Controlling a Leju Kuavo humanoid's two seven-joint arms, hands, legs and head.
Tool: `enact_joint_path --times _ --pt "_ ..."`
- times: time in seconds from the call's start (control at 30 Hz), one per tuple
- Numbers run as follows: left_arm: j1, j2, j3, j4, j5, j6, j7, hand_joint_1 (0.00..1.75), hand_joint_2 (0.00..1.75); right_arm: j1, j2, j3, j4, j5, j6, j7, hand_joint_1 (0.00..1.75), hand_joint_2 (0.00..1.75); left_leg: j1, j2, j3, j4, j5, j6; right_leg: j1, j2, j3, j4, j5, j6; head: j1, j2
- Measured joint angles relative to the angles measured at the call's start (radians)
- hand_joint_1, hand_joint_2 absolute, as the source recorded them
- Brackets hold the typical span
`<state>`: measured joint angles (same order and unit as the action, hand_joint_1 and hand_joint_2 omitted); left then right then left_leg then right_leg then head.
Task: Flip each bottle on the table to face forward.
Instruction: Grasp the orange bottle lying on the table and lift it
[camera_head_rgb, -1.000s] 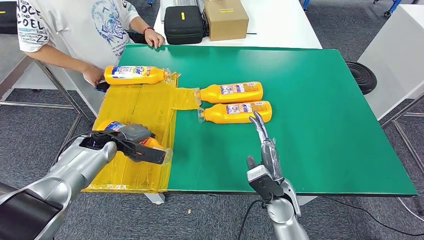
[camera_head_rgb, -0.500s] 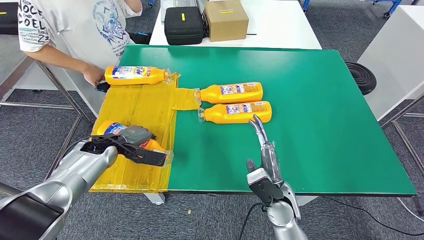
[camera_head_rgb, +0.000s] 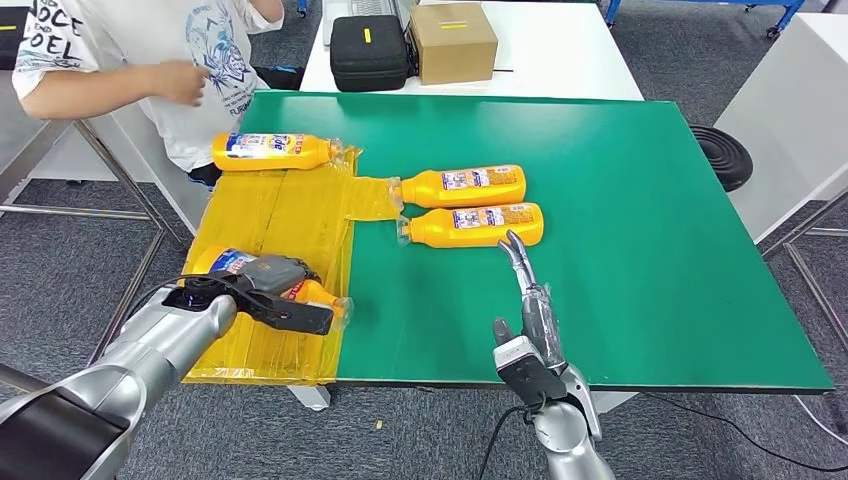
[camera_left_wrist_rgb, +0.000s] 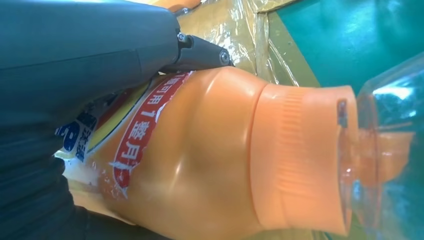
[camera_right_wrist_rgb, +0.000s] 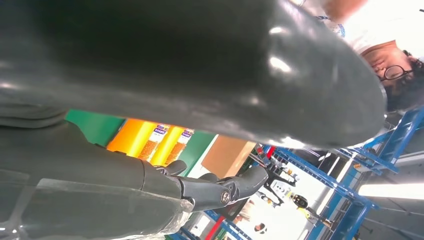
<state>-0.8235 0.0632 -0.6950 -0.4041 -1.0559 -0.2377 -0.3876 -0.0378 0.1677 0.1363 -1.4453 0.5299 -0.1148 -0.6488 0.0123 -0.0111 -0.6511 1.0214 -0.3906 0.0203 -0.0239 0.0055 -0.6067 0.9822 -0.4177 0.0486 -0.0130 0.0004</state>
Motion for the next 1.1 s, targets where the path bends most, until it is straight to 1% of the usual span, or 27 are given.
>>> enact_joint_path --times 0.13,0.23,0.6,0.73,1.1 --pt "0.001 -0.002 0.0 0.003 0.0 0.0 0.002 0.07 1.75 -0.001 0.0 0.0 0.003 0.0 0.0 0.0 0.0 0.0 0.0 -0.001 0.002 0.0 0.0 0.0 0.0 -0.001 0.002 0.0 0.0 0.0 0.0 0.0" --pt "0.003 -0.004 0.0 0.009 0.001 0.0 0.006 0.0 1.75 -0.003 0.0 -0.001 0.008 0.0 0.0 0.0 0.0 0.0 0.0 -0.001 0.003 0.0 0.0 0.0 0.0 -0.001 0.004 0.0 0.0 0.0 0.0 0.0" --pt "-0.001 -0.006 0.001 0.016 0.009 -0.001 0.007 0.0 1.75 -0.008 0.0 -0.003 0.019 0.0 -0.001 0.0 0.0 0.0 0.0 -0.001 0.004 0.0 0.0 0.0 0.0 0.0 0.005 0.0 0.0 0.0 0.0 0.0" --pt "-0.004 -0.003 0.001 0.016 0.019 0.001 0.006 0.0 0.0 -0.01 -0.001 -0.003 0.023 -0.003 -0.007 -0.003 0.0 0.0 0.0 -0.001 0.004 0.0 0.0 0.0 0.0 0.0 0.004 0.0 0.0 0.0 0.0 0.0" --pt "-0.013 0.032 -0.004 -0.008 0.0 -0.039 -0.004 0.0 0.0 -0.013 -0.004 -0.004 0.031 -0.016 -0.02 -0.013 0.0 0.0 0.0 0.0 0.003 0.0 0.0 0.0 0.0 0.0 0.003 0.0 0.0 0.0 0.0 0.0"
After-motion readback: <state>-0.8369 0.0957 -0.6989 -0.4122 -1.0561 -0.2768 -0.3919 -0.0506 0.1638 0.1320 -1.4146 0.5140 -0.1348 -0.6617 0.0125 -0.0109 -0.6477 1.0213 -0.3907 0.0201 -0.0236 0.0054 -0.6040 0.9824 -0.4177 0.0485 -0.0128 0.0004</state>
